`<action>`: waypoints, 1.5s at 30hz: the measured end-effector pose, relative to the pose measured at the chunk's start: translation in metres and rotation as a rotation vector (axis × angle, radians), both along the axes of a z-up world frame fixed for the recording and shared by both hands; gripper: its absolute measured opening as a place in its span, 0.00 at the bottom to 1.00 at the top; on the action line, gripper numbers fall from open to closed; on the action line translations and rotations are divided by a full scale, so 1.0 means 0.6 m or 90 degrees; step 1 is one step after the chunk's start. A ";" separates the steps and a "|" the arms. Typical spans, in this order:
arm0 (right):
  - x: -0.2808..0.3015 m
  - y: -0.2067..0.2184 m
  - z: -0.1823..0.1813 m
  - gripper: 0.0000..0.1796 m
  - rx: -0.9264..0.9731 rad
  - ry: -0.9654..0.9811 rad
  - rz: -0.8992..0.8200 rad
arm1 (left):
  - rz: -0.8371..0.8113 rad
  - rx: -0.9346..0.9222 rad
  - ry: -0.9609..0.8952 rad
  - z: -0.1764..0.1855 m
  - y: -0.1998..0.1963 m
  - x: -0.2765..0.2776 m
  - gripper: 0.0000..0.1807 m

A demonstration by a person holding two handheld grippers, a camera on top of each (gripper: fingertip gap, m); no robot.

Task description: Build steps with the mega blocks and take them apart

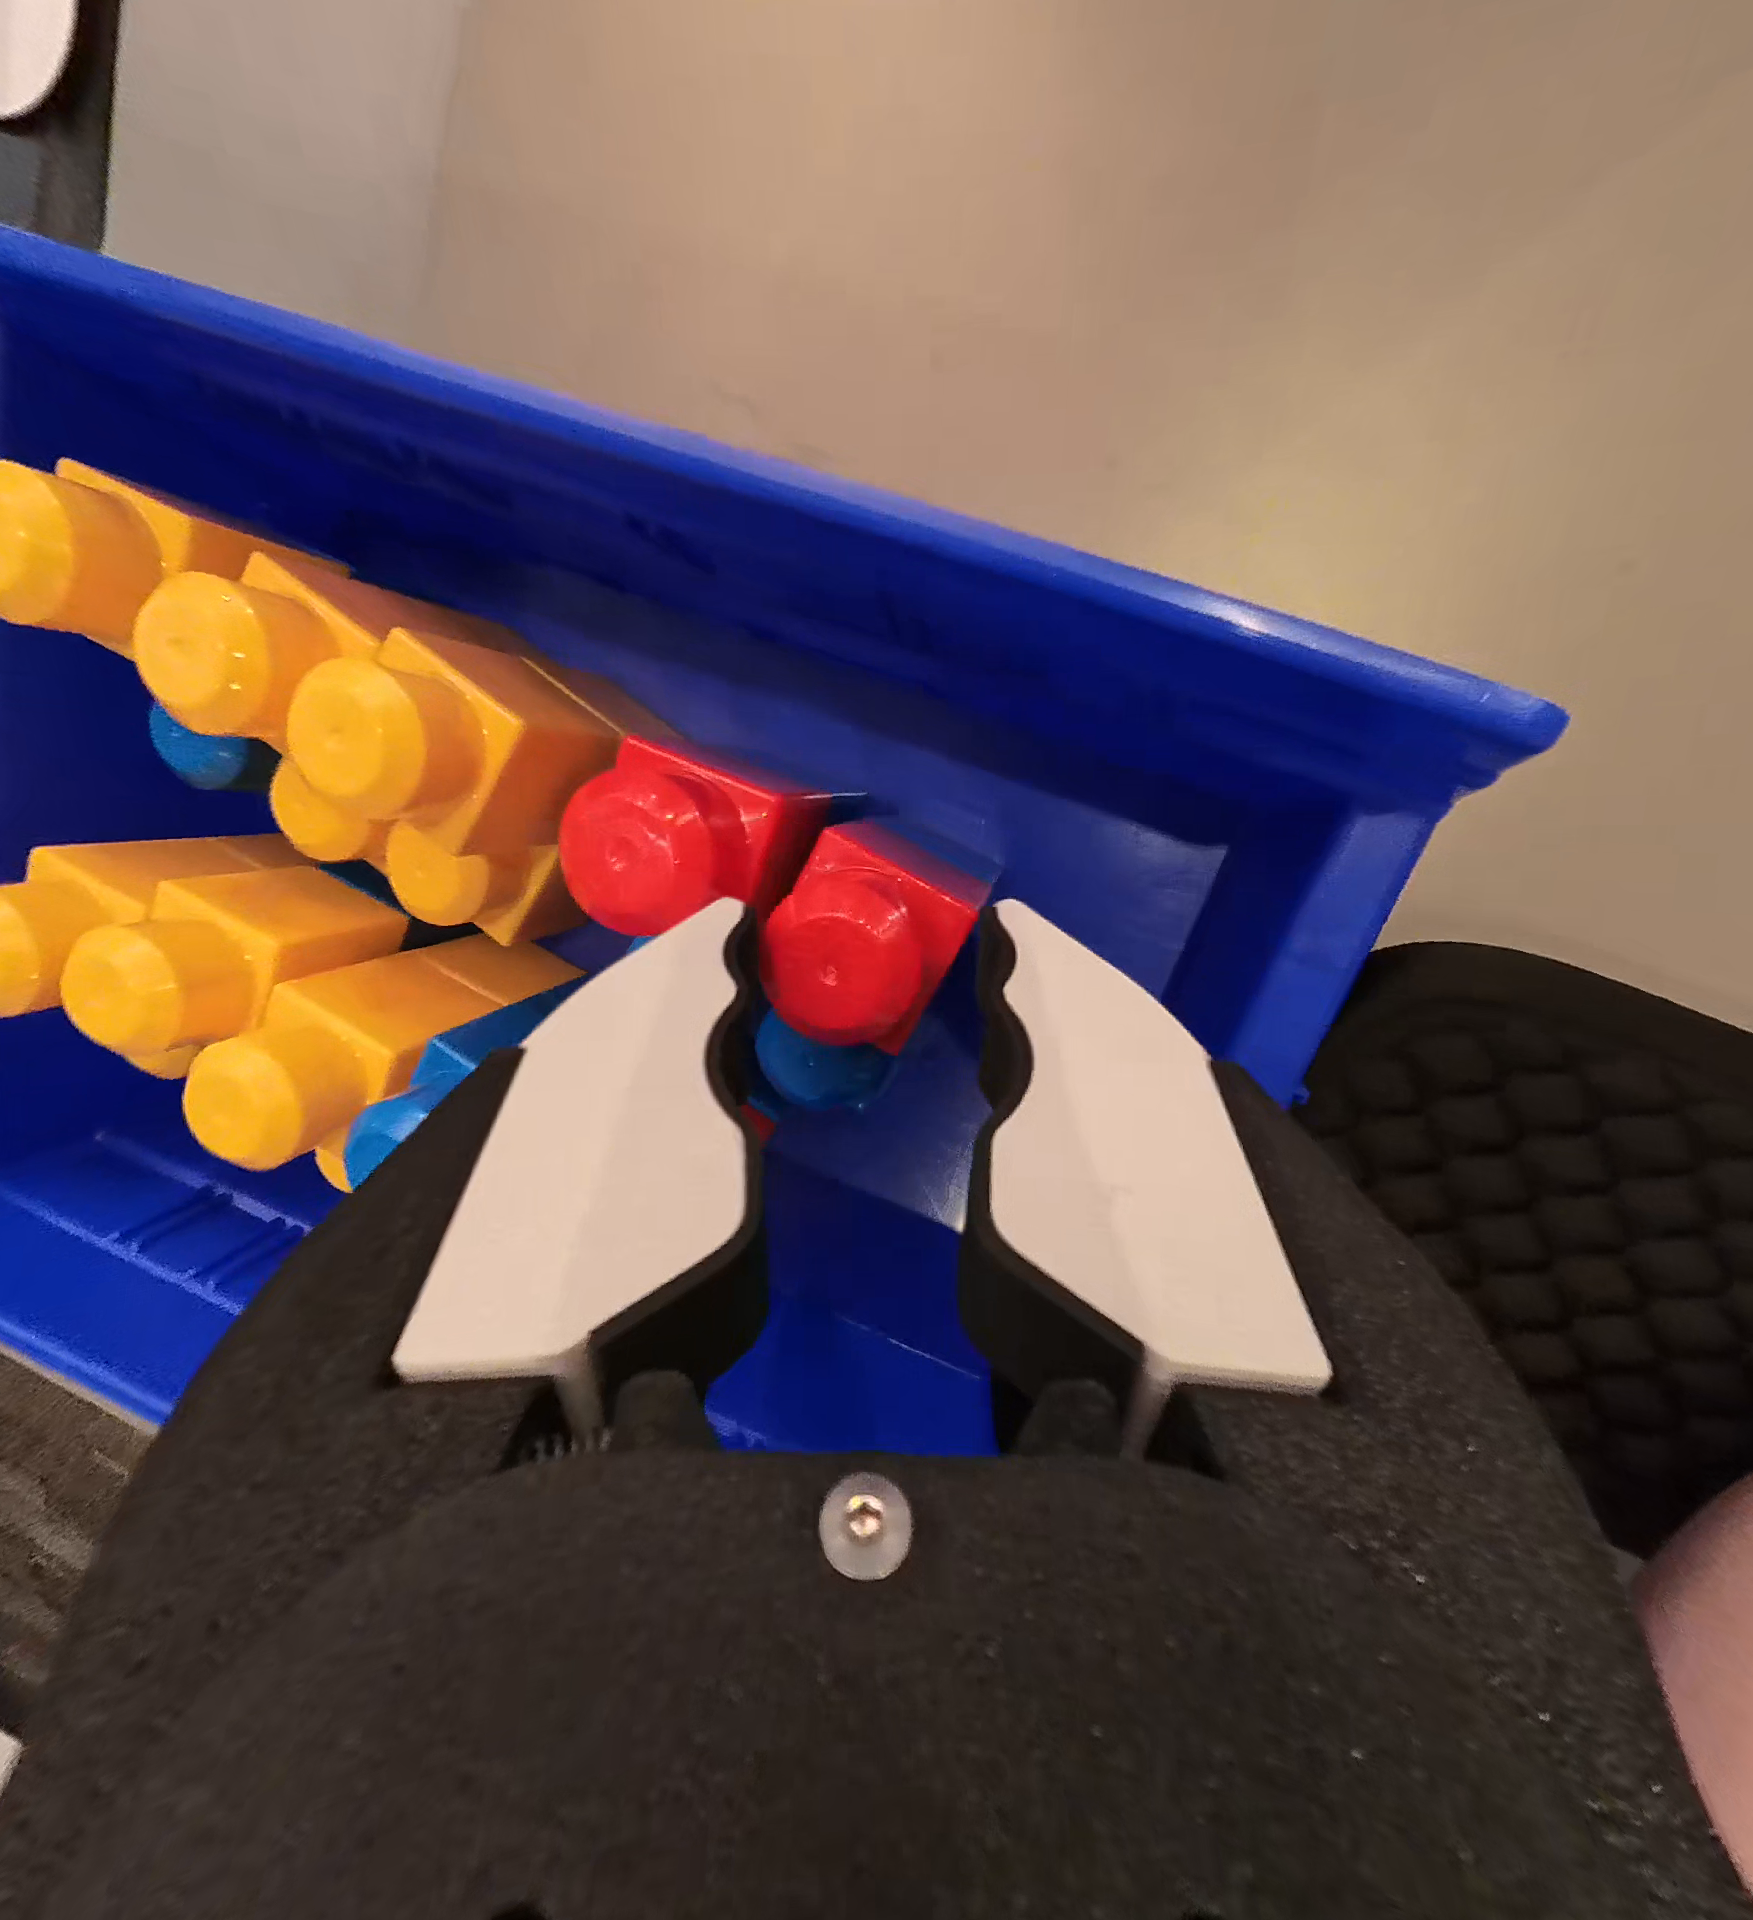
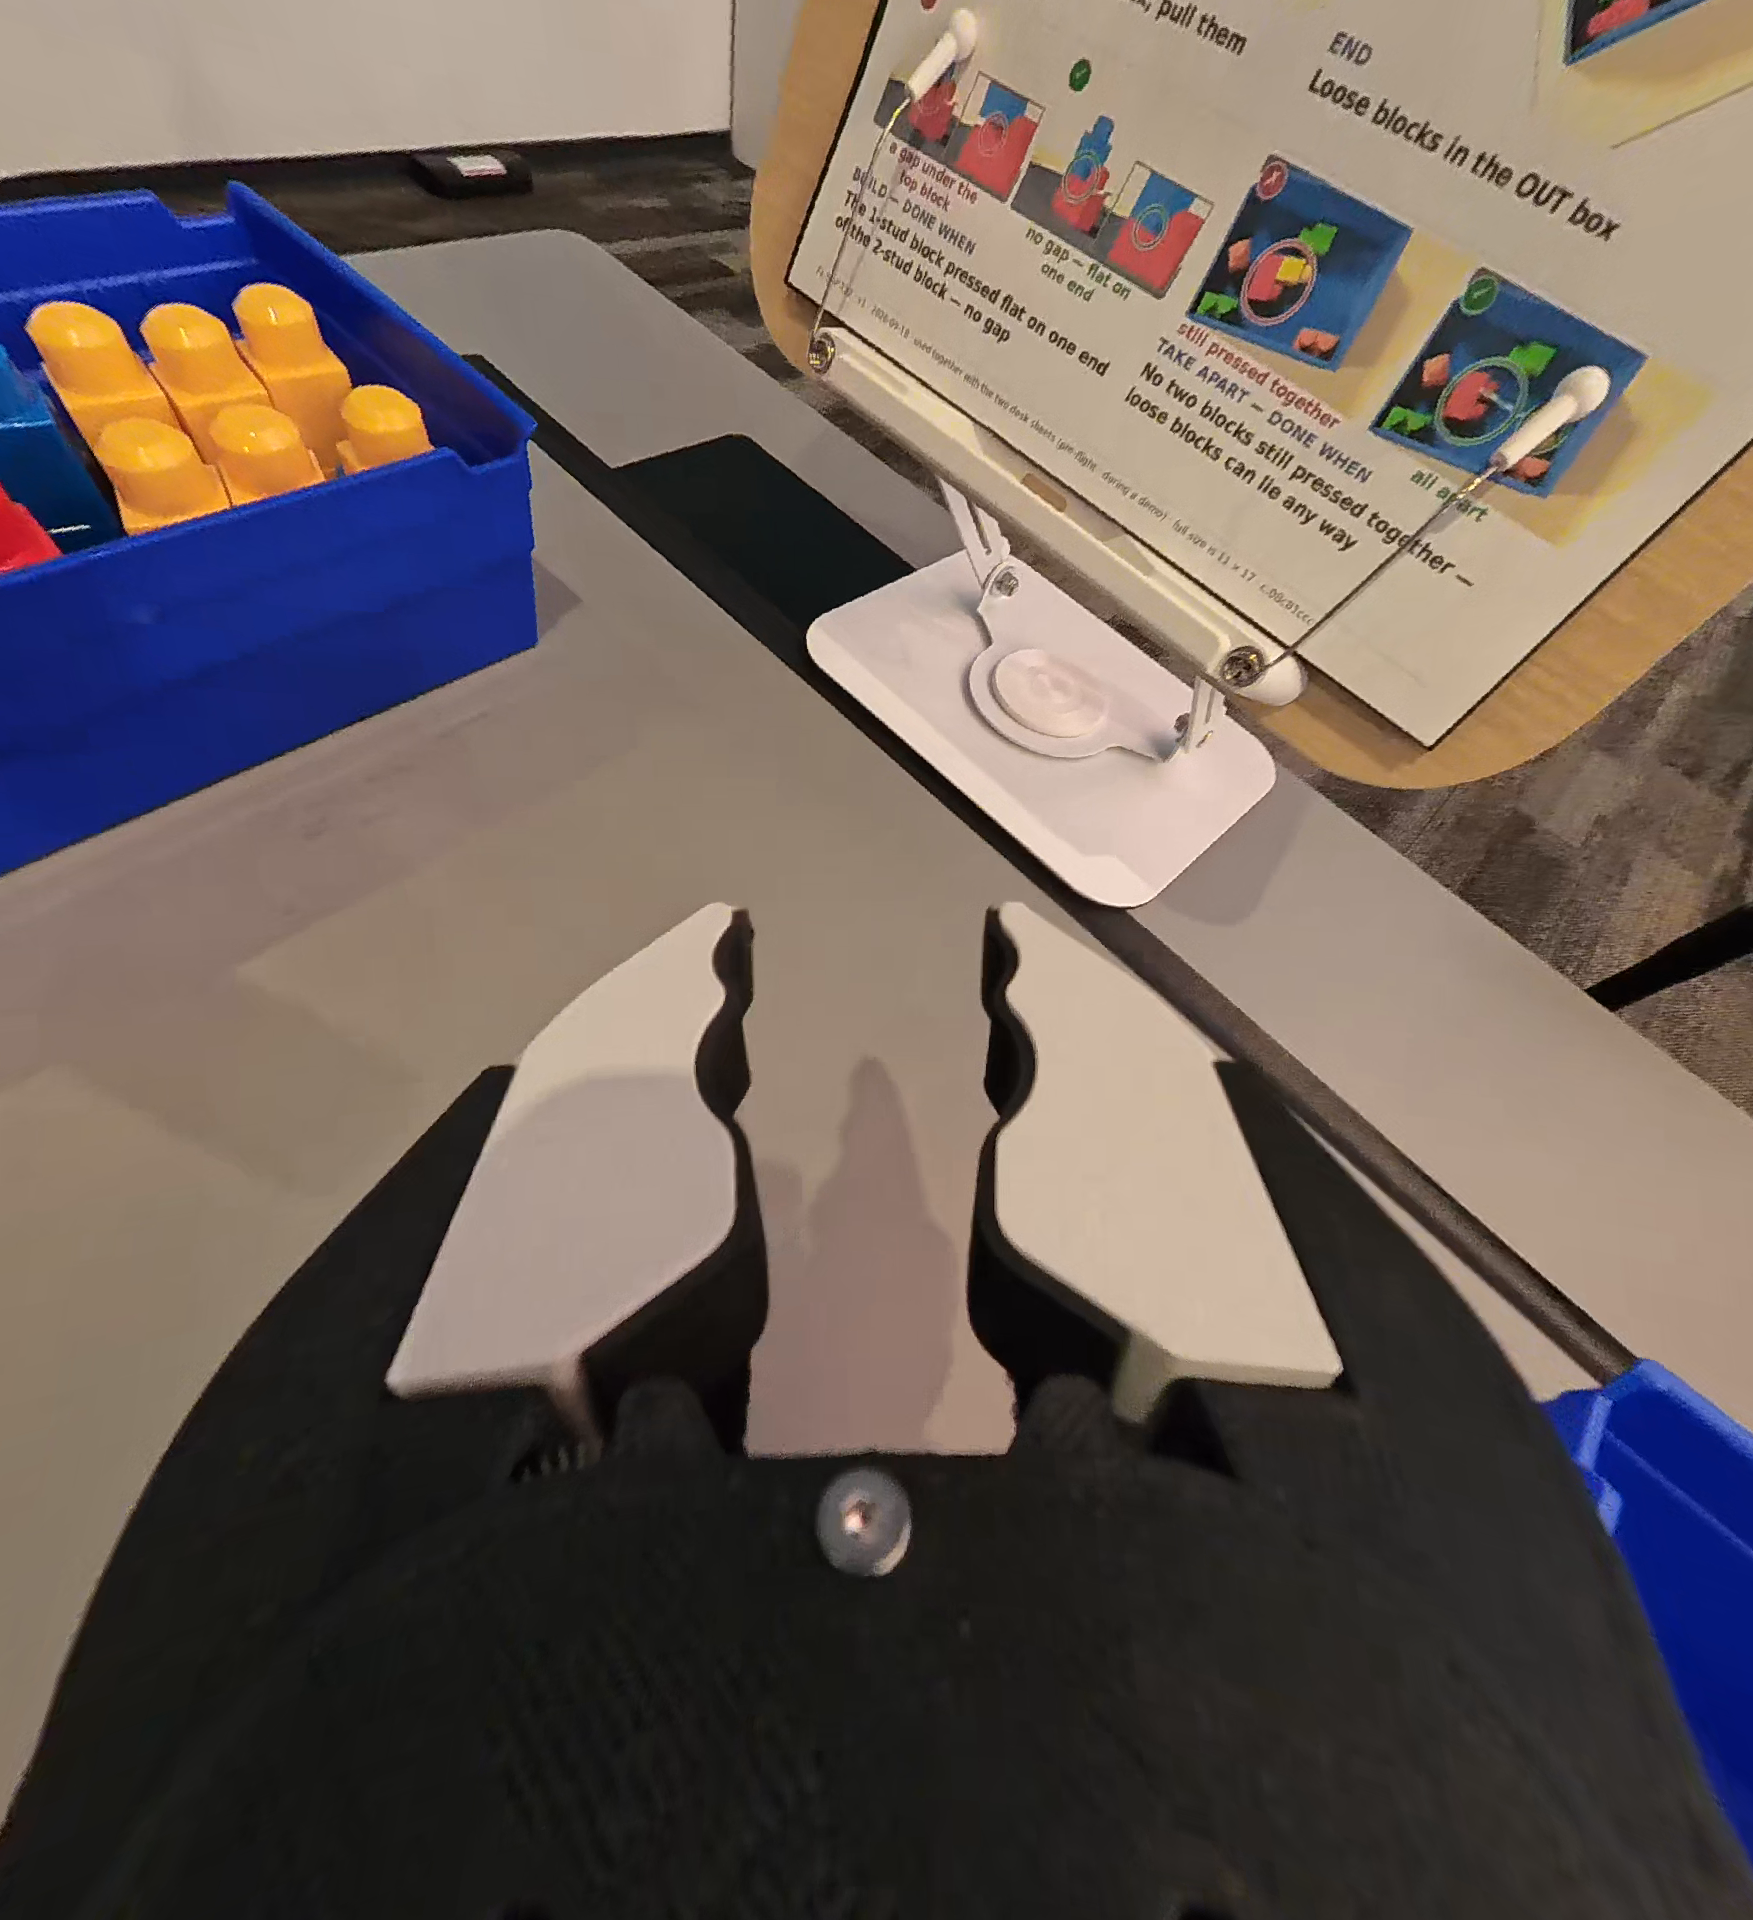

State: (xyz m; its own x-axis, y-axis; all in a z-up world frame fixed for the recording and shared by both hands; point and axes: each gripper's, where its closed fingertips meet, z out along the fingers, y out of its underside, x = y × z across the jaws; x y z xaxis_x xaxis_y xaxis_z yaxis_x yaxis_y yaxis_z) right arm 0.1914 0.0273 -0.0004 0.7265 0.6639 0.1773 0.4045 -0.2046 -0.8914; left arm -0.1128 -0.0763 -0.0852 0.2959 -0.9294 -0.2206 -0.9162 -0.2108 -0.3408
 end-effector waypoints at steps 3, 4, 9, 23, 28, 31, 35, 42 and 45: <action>0.001 0.001 -0.003 0.24 0.000 -0.006 0.000 | -0.002 -0.014 0.001 -0.006 0.000 0.004 0.23; 0.000 0.000 -0.004 0.24 -0.002 -0.009 0.002 | -0.004 -0.018 0.000 -0.008 -0.001 0.006 0.23; -0.004 -0.002 -0.011 0.25 -0.007 -0.021 0.008 | -0.009 -0.041 0.013 -0.021 -0.004 0.010 0.24; -0.007 -0.003 -0.025 0.25 -0.022 -0.044 0.015 | 0.010 -0.076 0.052 -0.047 0.001 0.008 0.26; -0.008 -0.005 -0.028 0.25 -0.023 -0.052 0.019 | 0.012 -0.080 0.060 -0.049 0.000 0.007 0.25; -0.008 -0.004 -0.030 0.25 -0.027 -0.053 0.021 | 0.027 -0.085 0.082 -0.049 0.001 -0.001 0.25; -0.007 -0.002 -0.038 0.25 -0.033 -0.062 0.018 | 0.035 -0.087 0.099 -0.049 0.001 -0.008 0.25; -0.007 0.000 -0.047 0.25 -0.039 -0.074 0.018 | 0.034 -0.089 0.082 -0.033 -0.009 -0.010 0.25; -0.008 0.000 -0.050 0.25 -0.042 -0.076 0.019 | 0.037 -0.075 0.057 -0.015 -0.011 -0.010 0.24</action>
